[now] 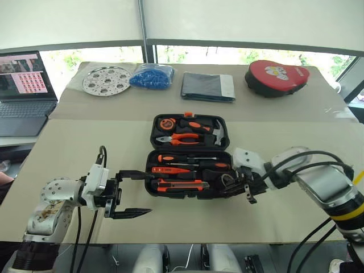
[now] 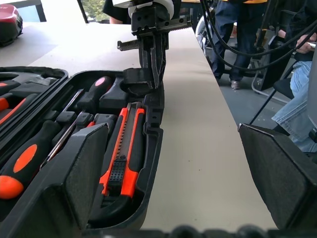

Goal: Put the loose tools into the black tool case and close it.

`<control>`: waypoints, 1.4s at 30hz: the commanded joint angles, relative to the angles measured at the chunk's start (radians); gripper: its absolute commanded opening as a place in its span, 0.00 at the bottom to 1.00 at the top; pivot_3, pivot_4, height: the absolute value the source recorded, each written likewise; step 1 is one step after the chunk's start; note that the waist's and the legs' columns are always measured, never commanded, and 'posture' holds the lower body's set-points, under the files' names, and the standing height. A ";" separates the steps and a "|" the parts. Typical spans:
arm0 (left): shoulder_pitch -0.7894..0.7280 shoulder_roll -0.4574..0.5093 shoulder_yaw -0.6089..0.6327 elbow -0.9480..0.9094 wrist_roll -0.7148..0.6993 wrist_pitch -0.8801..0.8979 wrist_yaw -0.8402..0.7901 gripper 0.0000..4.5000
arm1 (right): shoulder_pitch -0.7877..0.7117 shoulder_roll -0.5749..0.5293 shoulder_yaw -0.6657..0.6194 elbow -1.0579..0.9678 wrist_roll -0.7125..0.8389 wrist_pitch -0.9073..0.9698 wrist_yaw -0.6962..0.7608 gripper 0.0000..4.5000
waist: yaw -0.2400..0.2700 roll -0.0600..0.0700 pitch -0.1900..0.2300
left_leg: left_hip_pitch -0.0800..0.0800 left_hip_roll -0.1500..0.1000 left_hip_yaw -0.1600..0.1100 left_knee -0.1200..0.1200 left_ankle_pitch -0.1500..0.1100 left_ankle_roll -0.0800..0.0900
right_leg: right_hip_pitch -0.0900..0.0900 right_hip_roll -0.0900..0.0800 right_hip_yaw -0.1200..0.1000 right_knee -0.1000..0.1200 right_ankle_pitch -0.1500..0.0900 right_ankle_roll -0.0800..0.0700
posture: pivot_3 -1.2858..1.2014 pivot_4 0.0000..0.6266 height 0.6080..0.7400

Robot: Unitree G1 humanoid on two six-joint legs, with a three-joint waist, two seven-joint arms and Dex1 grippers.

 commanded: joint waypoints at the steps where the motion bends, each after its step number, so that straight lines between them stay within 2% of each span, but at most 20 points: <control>1: -0.007 0.015 0.023 -0.038 -0.019 0.014 0.022 1.00 | -0.024 -0.048 0.053 -0.012 -0.018 0.071 0.049 0.09 | 0.001 0.000 0.000 | 0.000 0.000 0.000 0.000 0.000 0.000 | 0.000 0.000 0.000 0.000 0.000 0.000 | 0.52 0.24 1.00; 2: -0.006 0.016 0.027 -0.041 -0.018 0.020 0.035 1.00 | -0.033 -0.020 0.038 -0.001 -0.028 0.063 0.011 0.18 | 0.001 0.000 0.000 | 0.000 0.000 0.000 0.000 -0.001 0.001 | 0.001 0.000 0.000 -0.001 0.000 0.000 | 0.52 0.24 1.00; 3: -0.005 0.017 0.030 -0.045 -0.016 0.025 0.045 1.00 | -0.038 0.000 0.027 0.008 -0.035 0.055 -0.018 0.21 | 0.001 -0.001 0.000 | 0.000 -0.001 0.000 0.000 -0.001 0.001 | 0.000 -0.001 0.000 -0.001 0.000 0.000 | 0.52 0.24 1.00; 4: -0.001 0.016 0.036 -0.051 -0.009 0.035 0.075 1.00 | -0.047 0.000 0.033 0.010 -0.051 0.029 -0.015 0.31 | 0.000 -0.001 -0.001 | -0.001 -0.001 0.000 0.000 -0.001 0.001 | 0.001 -0.001 0.000 -0.002 0.000 0.000 | 0.52 0.24 1.00; 5: 0.003 0.016 0.039 -0.056 -0.009 0.043 0.091 1.00 | -0.057 -0.005 0.038 0.006 -0.047 0.031 0.004 0.36 | -0.002 -0.001 -0.001 | -0.001 0.000 0.000 0.000 -0.001 0.001 | 0.001 0.000 0.000 -0.002 0.000 0.000 | 0.52 0.24 1.00; 8: 0.006 0.018 0.047 -0.057 -0.011 0.048 0.113 1.00 | -0.089 -0.032 0.048 -0.010 -0.017 0.054 0.084 0.61 | -0.005 -0.001 -0.001 | -0.001 0.000 0.000 0.000 -0.001 0.001 | 0.000 0.000 0.000 -0.001 0.000 0.000 | 0.52 0.24 1.00; 13: 0.001 0.017 0.058 -0.038 -0.004 0.038 0.129 1.00 | -0.113 -0.032 -0.009 -0.011 0.046 0.058 0.145 0.99 | -0.005 -0.001 0.000 | -0.001 0.001 0.000 0.000 0.000 0.000 | -0.001 0.001 -0.001 -0.001 0.000 0.000 | 0.52 0.24 1.00; 16: -0.019 0.008 0.088 0.007 0.012 0.062 0.207 1.00 | -0.077 -0.029 -0.171 0.010 0.199 0.024 0.215 0.99 | -0.004 -0.002 0.000 | -0.001 0.000 0.000 0.000 0.000 0.000 | -0.001 0.001 0.000 0.000 0.000 0.000 | 0.52 0.24 1.00; 19: -0.067 -0.005 0.105 0.079 0.053 0.183 0.399 1.00 | -0.023 0.036 -0.309 0.149 0.188 -0.138 0.144 0.99 | -0.001 -0.002 0.000 | 0.000 0.001 -0.001 0.001 0.000 0.000 | 0.001 0.001 -0.001 0.000 0.000 0.000 | 0.52 0.24 1.00; 20: -0.088 -0.016 0.107 0.098 0.057 0.211 0.443 0.94 | -0.009 0.053 -0.337 0.197 0.176 -0.175 0.122 1.00 | -0.001 -0.002 0.000 | 0.001 0.000 -0.001 0.001 0.000 0.000 | 0.003 0.001 -0.001 -0.001 0.001 0.001 | 0.52 0.24 1.00; 23: -0.145 -0.048 0.080 0.134 0.097 0.282 0.556 0.77 | 0.029 0.100 -0.377 0.366 0.070 -0.399 0.052 0.85 | 0.000 -0.002 0.000 | 0.003 0.000 -0.001 0.001 0.000 0.001 | 0.007 0.001 -0.001 -0.002 0.002 0.003 | 0.52 0.24 1.00; 24: -0.164 -0.063 0.071 0.145 0.115 0.303 0.596 0.65 | 0.035 0.116 -0.379 0.412 0.031 -0.482 0.026 0.75 | 0.000 -0.003 0.000 | 0.003 -0.001 -0.001 0.001 0.000 0.001 | 0.007 0.001 0.000 -0.003 0.003 0.004 | 0.52 0.24 1.00; 27: -0.223 -0.102 0.032 0.184 0.183 0.327 0.687 0.42 | 0.033 0.184 -0.384 0.526 -0.051 -0.665 -0.073 0.54 | -0.004 -0.003 0.000 | 0.003 -0.002 -0.001 0.001 0.000 0.001 | 0.007 0.001 0.001 -0.002 0.004 0.006 | 0.52 0.24 1.00; 28: -0.245 -0.115 0.003 0.198 0.206 0.337 0.701 0.31 | 0.034 0.214 -0.378 0.563 -0.082 -0.725 -0.110 0.44 | -0.005 -0.003 0.000 | 0.003 -0.002 0.000 0.001 0.000 0.001 | 0.007 0.002 0.001 -0.001 0.004 0.006 | 0.52 0.24 1.00; 29: -0.259 -0.123 -0.016 0.207 0.221 0.345 0.707 0.26 | 0.034 0.234 -0.373 0.590 -0.103 -0.767 -0.132 0.39 | -0.006 -0.003 0.000 | 0.003 -0.002 0.000 0.001 0.000 0.000 | 0.007 0.002 0.001 -0.001 0.004 0.006 | 0.52 0.24 1.00; 32: -0.315 -0.156 -0.079 0.256 0.254 0.349 0.696 0.01 | 0.018 0.296 -0.341 0.678 -0.179 -0.845 -0.206 0.16 | -0.010 -0.003 0.000 | 0.003 -0.001 0.001 0.000 0.001 -0.001 | 0.007 0.003 0.001 0.000 0.004 0.006 | 0.52 0.24 1.00; 34: -0.354 -0.171 -0.133 0.295 0.287 0.333 0.665 0.00 | -0.010 0.339 -0.317 0.756 -0.240 -0.900 -0.263 0.02 | -0.015 -0.002 0.000 | 0.003 -0.001 0.002 0.001 0.001 -0.002 | 0.007 0.003 0.000 0.000 0.004 0.006 | 0.52 0.24 1.00; 39: -0.391 -0.192 -0.188 0.341 0.318 0.317 0.622 0.00 | -0.015 0.364 -0.296 0.773 -0.259 -0.916 -0.245 0.02 | -0.014 -0.002 0.000 | 0.003 -0.001 0.004 0.001 0.002 -0.003 | 0.007 0.003 -0.001 0.000 0.004 0.006 | 0.52 0.24 1.00; 42: -0.402 -0.221 -0.222 0.346 0.339 0.313 0.612 0.00 | 0.014 0.354 -0.307 0.717 -0.236 -0.877 -0.223 0.02 | -0.011 -0.002 0.000 | 0.003 -0.001 0.004 0.001 0.002 -0.003 | 0.008 0.003 -0.001 0.000 0.004 0.006 | 0.52 0.24 1.00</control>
